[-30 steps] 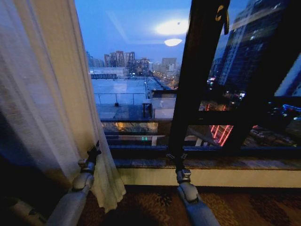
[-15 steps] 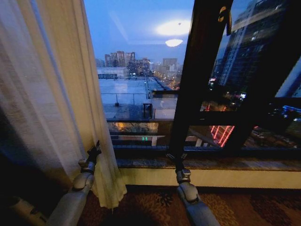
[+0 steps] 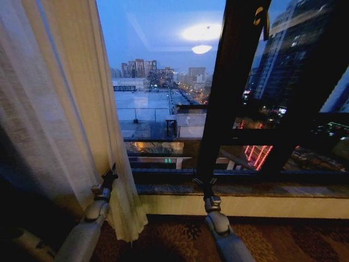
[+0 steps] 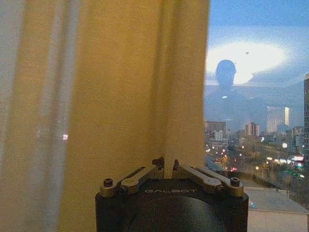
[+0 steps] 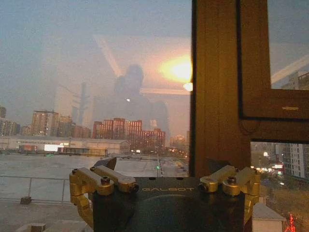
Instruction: Open the curtains by pulling them apart, changing their state from closed to fully open.
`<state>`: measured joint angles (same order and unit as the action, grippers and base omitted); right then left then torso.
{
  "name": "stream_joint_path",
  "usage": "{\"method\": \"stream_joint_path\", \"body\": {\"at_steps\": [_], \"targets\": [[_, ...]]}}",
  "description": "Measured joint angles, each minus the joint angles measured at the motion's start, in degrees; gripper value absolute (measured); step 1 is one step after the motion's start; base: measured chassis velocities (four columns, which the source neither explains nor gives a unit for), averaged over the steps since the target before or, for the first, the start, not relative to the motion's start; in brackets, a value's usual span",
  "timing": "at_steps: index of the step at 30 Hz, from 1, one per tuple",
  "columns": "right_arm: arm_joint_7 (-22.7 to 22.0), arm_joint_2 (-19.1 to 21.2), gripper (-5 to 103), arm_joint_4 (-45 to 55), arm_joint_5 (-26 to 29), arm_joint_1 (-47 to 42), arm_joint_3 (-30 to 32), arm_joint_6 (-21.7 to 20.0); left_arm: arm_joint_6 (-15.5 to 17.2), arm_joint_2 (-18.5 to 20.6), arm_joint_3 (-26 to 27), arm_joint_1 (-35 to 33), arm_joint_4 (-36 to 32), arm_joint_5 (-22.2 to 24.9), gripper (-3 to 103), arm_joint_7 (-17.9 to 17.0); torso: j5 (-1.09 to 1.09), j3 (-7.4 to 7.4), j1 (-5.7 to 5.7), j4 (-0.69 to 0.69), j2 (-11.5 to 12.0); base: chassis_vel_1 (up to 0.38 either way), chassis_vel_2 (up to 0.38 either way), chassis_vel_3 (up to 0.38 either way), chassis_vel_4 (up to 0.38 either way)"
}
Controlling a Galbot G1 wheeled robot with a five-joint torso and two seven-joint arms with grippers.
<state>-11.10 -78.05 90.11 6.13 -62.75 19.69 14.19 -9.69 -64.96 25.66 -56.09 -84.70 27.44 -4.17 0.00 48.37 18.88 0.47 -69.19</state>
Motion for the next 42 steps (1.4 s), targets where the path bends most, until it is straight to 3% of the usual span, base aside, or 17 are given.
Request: {"method": "stream_joint_path", "body": {"at_steps": [17,31,42], "targets": [[0.01,-0.03,100,0.0,0.0,0.0,-0.03,0.0,-0.52,0.11,0.88,-1.47,-1.14,-0.01,0,-0.08,-0.03,0.0,0.0,-0.04,0.0,0.221,0.223,-0.221,-0.223],[-0.01,0.01,100,0.0,0.0,0.0,0.02,0.0,-0.23,0.32,1.21,-2.49,-2.49,-0.12,0,-0.28,0.01,0.01,0.0,0.0,0.02,-0.009,-0.007,0.007,0.008],[0.0,-0.01,100,0.0,0.0,0.0,-0.01,0.0,1.72,-1.87,-1.36,-3.18,-8.02,-1.04,0,-1.1,0.01,0.0,0.0,0.0,0.01,0.0,0.0,0.0,0.0]]}}
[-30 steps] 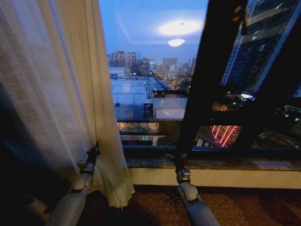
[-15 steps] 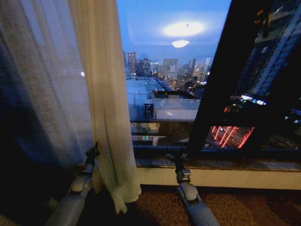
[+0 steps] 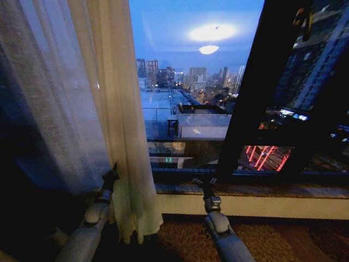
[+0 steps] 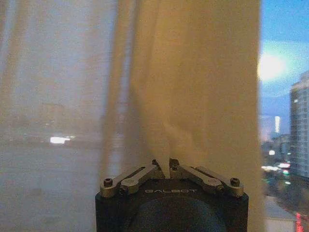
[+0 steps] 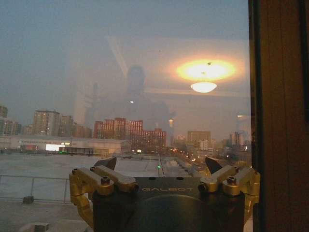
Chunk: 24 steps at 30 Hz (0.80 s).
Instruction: Open the curtains by pulling them apart, changing their state from closed to fully open.
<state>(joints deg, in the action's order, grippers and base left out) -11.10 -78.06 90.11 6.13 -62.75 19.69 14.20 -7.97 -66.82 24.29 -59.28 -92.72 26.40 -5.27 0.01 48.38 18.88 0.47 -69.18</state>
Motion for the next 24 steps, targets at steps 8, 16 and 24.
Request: {"method": "stream_joint_path", "body": {"at_steps": [8,16,24], "targets": [[0.0,0.0,100,0.0,0.0,0.0,0.0,0.0,0.27,-0.68,-0.8,0.79,0.52,-0.96,0,-0.19,-0.02,0.0,0.0,-0.01,0.0,0.0,0.0,0.0,0.0],[0.0,0.0,100,0.0,0.0,0.0,0.0,0.0,2.04,-1.37,-0.67,0.32,-0.02,-1.06,14,-2.43,-0.01,0.0,0.0,0.0,0.0,0.0,0.0,0.0,0.0],[0.0,0.0,100,0.0,0.0,0.0,0.0,0.0,2.51,-1.54,-1.1,1.47,0.97,-0.9,41,-2.5,-0.01,0.0,0.0,-0.01,-0.01,0.0,0.0,0.0,0.0]]}}
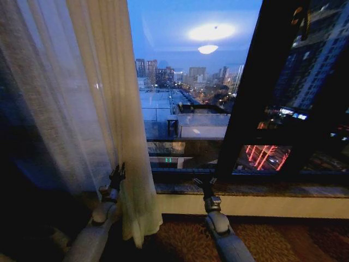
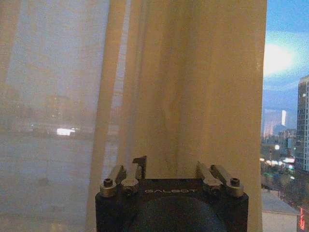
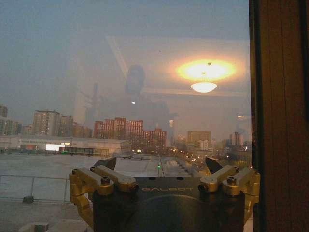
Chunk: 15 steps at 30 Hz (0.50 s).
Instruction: Open the curtains by pulling them apart, changing their state from closed to fully open.
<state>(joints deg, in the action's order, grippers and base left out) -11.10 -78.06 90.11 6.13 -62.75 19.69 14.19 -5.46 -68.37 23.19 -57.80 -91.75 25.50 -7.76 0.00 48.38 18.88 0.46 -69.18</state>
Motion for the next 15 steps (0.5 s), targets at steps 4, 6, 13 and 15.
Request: {"method": "stream_joint_path", "body": {"at_steps": [4,6,13,15], "targets": [[0.0,0.0,100,0.0,0.0,0.0,0.0,0.0,-0.01,-0.33,-0.54,0.81,1.02,0.05,53,0.18,0.0,0.0,0.0,0.0,0.0,0.0,0.0,0.0,0.0],[0.0,0.0,100,0.0,0.0,0.0,0.0,0.0,-0.07,-0.49,-0.98,1.54,1.9,0.05,64,0.54,-0.01,0.0,0.0,0.0,0.0,0.0,0.0,0.0,0.0],[0.0,0.0,100,0.0,0.0,0.0,0.0,0.0,0.0,-0.1,-1.95,5.41,5.46,0.49,90,0.84,0.0,0.0,0.0,0.0,0.0,0.0,0.0,0.0,0.0],[0.0,0.0,100,0.0,0.0,0.0,0.0,0.0,0.1,0.06,-2.19,6.41,6.36,0.76,96,0.88,-0.01,0.0,0.0,0.0,0.0,0.0,0.0,0.0,0.0]]}}
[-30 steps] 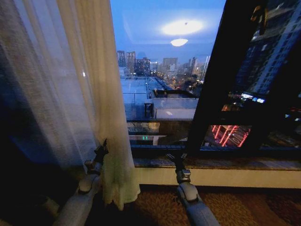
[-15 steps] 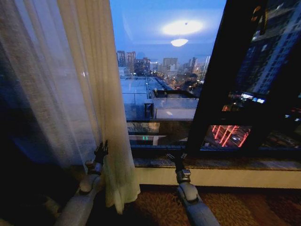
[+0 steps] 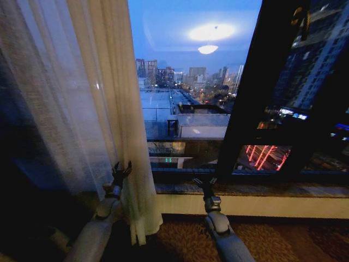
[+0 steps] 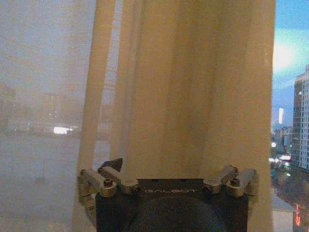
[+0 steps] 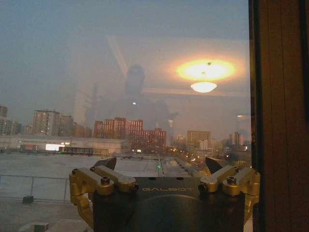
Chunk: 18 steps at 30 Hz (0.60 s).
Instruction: Open the curtains by pulling them apart, changing their state from closed to fully open.
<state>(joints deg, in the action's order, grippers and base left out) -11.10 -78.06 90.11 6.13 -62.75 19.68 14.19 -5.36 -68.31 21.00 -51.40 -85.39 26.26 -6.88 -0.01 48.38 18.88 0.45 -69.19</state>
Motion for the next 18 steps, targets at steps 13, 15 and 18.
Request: {"method": "stream_joint_path", "body": {"at_steps": [13,15,18], "targets": [[0.0,0.0,100,0.0,0.0,0.0,0.0,0.0,-0.07,-0.27,-3.33,9.08,8.48,2.33,100,1.68,0.0,0.0,0.0,0.01,0.0,0.0,0.0,0.0,0.0],[0.0,0.0,100,0.0,0.0,0.0,0.0,0.0,-0.49,-0.29,-3.38,9.59,9.21,2.39,103,2.48,0.0,0.0,0.0,0.01,0.0,0.0,0.0,0.0,0.0],[0.0,0.0,100,0.0,0.0,0.0,0.0,0.0,-1.09,-0.29,-3.38,10.27,10.5,2.33,94,3.93,0.0,0.0,0.0,0.01,0.0,0.0,0.0,0.0,0.0]]}}
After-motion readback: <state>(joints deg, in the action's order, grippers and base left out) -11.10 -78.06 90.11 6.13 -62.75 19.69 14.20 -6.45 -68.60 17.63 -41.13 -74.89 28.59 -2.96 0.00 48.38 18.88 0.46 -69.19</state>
